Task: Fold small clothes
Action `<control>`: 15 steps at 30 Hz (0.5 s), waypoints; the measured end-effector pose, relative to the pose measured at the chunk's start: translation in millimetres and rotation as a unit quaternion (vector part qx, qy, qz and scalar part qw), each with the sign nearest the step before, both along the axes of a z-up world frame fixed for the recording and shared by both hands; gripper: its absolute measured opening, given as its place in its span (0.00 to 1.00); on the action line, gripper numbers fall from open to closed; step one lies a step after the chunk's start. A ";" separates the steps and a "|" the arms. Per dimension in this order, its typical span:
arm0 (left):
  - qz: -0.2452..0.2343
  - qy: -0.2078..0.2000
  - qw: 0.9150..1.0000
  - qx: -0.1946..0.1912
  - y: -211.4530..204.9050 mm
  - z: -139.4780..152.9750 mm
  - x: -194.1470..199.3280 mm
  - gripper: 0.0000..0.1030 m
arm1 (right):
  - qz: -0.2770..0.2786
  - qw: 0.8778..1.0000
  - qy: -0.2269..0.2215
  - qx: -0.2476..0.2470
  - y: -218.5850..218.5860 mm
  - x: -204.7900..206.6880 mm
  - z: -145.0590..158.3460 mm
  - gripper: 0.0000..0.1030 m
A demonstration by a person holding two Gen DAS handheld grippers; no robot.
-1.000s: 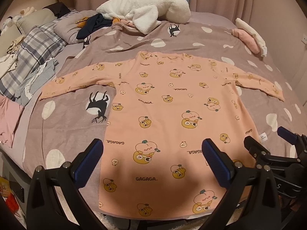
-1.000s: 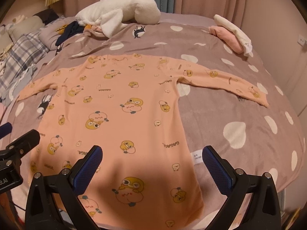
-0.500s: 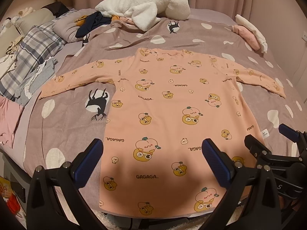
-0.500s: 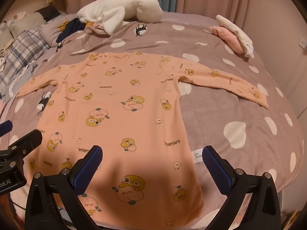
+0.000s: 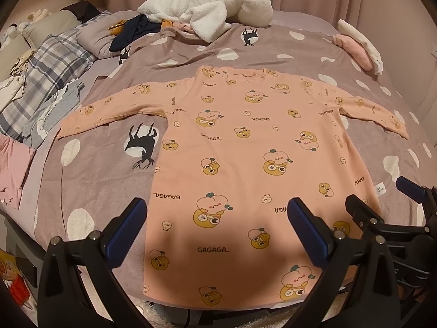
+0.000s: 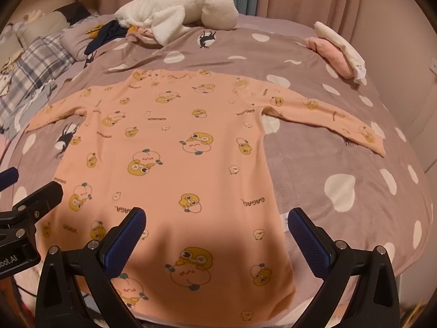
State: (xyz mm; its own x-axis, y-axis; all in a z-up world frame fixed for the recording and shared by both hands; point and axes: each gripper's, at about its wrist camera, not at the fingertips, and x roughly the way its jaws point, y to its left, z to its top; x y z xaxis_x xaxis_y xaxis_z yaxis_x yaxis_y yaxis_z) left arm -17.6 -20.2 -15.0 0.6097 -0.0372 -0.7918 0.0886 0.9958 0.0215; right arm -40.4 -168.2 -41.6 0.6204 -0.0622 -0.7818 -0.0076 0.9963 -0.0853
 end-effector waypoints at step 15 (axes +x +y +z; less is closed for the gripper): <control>-0.002 0.004 1.000 0.008 -0.9 -1.9 -1.8 1.00 | 0.004 1.000 0.006 -0.006 2.9 -0.2 -2.1 1.00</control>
